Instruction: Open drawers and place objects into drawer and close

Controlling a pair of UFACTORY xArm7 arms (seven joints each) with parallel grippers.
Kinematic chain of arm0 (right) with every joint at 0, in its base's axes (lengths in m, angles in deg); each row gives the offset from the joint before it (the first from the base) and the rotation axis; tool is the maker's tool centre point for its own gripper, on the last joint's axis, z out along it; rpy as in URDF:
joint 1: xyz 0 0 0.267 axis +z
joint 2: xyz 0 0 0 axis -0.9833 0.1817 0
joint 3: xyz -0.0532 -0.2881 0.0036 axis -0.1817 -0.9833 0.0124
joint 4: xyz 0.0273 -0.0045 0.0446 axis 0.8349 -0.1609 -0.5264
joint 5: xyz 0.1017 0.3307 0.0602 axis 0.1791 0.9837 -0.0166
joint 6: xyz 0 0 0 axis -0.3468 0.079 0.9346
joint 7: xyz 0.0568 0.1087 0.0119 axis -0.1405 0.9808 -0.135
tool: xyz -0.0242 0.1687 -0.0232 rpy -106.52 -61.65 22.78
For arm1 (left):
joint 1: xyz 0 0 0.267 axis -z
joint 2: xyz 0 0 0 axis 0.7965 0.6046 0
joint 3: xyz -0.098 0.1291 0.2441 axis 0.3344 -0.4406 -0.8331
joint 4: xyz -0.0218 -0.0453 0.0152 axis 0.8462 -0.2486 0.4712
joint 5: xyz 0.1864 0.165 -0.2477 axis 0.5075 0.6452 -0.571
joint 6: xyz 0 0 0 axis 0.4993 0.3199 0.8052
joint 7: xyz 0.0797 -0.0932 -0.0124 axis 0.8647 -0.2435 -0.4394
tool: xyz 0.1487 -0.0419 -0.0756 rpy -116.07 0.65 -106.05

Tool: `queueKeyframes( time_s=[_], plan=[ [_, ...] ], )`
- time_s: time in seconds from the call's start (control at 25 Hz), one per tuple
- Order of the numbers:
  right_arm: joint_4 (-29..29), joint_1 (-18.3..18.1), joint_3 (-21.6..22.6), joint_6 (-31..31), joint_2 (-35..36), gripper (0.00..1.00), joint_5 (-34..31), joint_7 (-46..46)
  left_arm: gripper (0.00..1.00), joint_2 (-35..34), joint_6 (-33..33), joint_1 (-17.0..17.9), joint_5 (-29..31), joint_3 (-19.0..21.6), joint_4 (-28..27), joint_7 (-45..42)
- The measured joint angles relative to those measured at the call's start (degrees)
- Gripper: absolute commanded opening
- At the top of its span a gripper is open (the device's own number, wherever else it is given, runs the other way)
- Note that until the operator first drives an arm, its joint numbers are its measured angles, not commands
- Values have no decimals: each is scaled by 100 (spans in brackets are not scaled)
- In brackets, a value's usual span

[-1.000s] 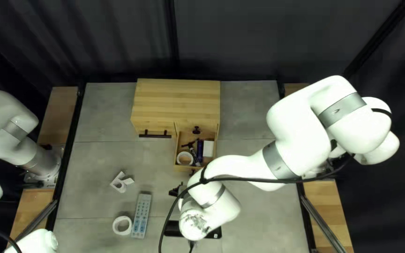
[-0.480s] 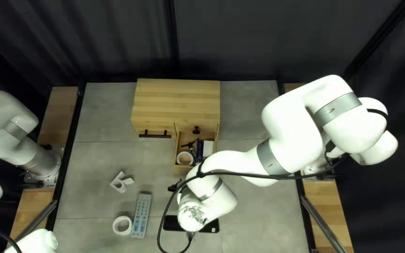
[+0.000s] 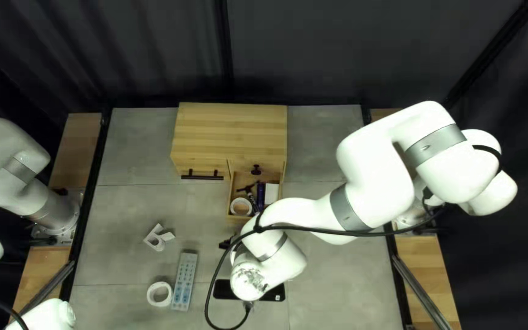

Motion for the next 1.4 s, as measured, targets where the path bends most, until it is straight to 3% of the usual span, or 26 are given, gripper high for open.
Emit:
queueKeyframes(
  time_s=[0.76,1.4],
  plan=[
    [68,-32,-59,258,-73,100,-49,-160,100,0,0,0,0,0,0,0],
    [-199,-169,-72,-146,-243,100,36,-158,100,0,0,0,0,0,0,0]
  ],
)
